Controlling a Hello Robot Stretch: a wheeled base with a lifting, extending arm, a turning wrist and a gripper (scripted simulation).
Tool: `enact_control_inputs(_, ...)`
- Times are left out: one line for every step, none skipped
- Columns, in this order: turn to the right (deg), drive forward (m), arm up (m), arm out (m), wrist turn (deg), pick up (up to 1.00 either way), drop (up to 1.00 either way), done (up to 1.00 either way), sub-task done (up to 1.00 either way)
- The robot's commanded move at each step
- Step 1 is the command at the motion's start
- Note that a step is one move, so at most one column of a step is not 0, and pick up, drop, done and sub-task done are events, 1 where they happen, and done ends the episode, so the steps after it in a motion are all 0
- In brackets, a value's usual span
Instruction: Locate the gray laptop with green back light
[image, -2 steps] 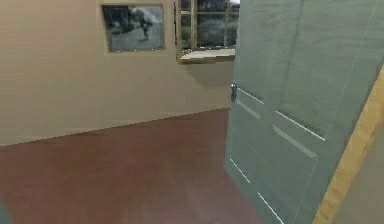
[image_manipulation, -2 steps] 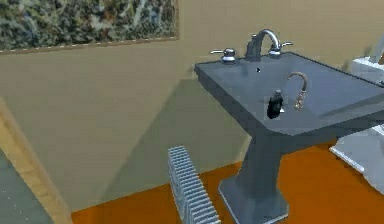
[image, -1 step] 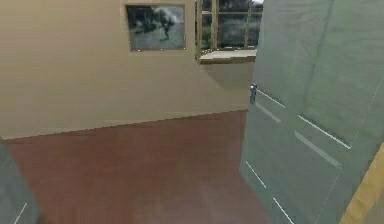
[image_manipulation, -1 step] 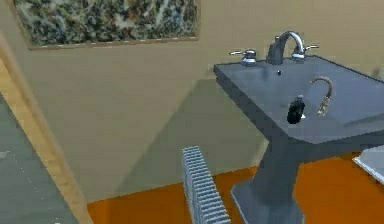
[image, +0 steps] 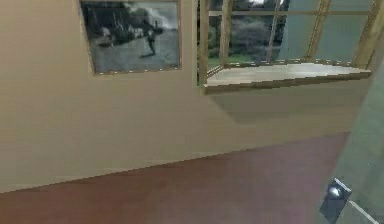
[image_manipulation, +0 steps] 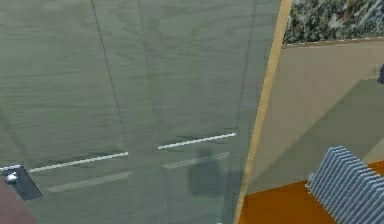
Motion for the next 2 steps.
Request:
enact_control_inputs(-3.0,0.00,0.00,0.00,0.0,0.00,0.00,0.00,0.00)
enact_control_inputs(0.0,0.55,0.00,0.00,0.0,0.00,0.00,0.00,0.00)
